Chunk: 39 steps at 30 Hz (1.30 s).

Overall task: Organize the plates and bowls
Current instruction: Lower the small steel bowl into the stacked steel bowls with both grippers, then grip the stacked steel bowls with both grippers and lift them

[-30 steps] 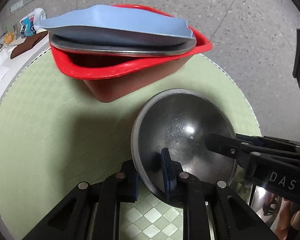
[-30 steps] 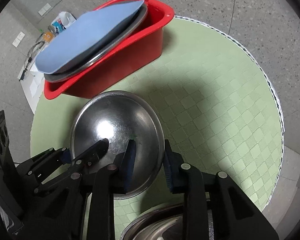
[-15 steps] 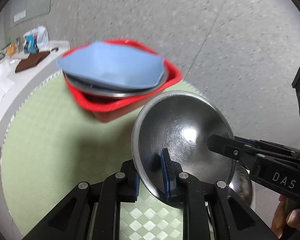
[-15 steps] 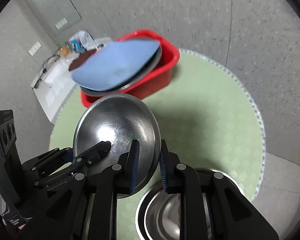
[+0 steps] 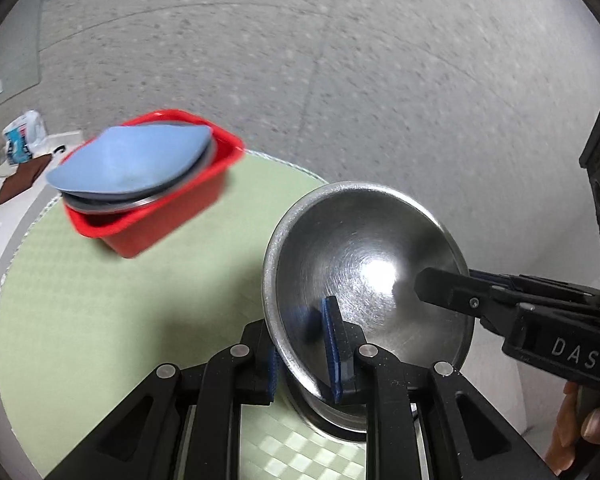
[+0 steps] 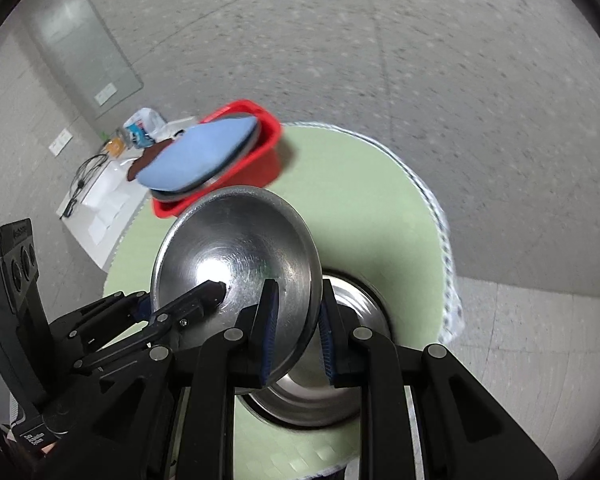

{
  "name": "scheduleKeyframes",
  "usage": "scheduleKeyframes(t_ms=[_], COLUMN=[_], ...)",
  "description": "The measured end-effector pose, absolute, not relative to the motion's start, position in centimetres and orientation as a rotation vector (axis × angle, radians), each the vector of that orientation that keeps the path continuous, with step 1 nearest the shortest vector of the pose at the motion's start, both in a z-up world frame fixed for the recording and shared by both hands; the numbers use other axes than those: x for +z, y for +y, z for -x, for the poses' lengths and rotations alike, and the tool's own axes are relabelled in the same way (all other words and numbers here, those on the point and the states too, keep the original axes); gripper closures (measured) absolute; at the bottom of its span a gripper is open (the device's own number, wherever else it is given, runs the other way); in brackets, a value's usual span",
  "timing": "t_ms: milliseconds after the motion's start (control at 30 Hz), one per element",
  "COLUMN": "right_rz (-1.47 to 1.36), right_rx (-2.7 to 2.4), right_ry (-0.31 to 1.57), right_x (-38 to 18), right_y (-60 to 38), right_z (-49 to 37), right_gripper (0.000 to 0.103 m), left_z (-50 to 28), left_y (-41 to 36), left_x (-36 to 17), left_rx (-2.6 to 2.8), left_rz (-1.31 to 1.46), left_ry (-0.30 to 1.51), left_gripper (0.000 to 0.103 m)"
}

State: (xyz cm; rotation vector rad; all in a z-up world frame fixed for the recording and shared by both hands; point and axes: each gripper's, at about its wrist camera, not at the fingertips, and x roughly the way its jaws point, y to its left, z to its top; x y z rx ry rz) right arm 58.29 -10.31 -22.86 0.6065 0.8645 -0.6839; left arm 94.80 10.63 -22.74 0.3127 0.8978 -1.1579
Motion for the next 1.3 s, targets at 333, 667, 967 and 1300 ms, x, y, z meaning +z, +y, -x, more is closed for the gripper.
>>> scheduleKeyframes(t_ms=[333, 667, 967, 1300], right_rz=[-0.679, -0.693, -0.692, -0.678], right_rx=[-0.719, -0.715, -0.714, -0.734], right_ry=[0.903, 0.925, 0.898, 0.815], right_x=[-26.1, -27.9, -27.7, -26.6], right_y=[-10.4, -10.3, -10.0, -9.3], right_z=[-54.7, -54.3, -54.2, -53.3], right_gripper=[0.082, 0.081, 0.078, 0.056], left_z=[-93.3, -92.8, -92.4, -92.0], left_y=[8.0, 6.1, 6.2, 7.8], left_x=[-25.2, -26.6, -26.5, -25.0], left_rx=[-1.166, -1.144, -1.168, -1.172], left_rz=[-0.423, -0.472, -0.468, -0.449], left_ry=[0.939, 0.969, 0.961, 0.878], left_gripper=[0.087, 0.082, 0.068, 0.037])
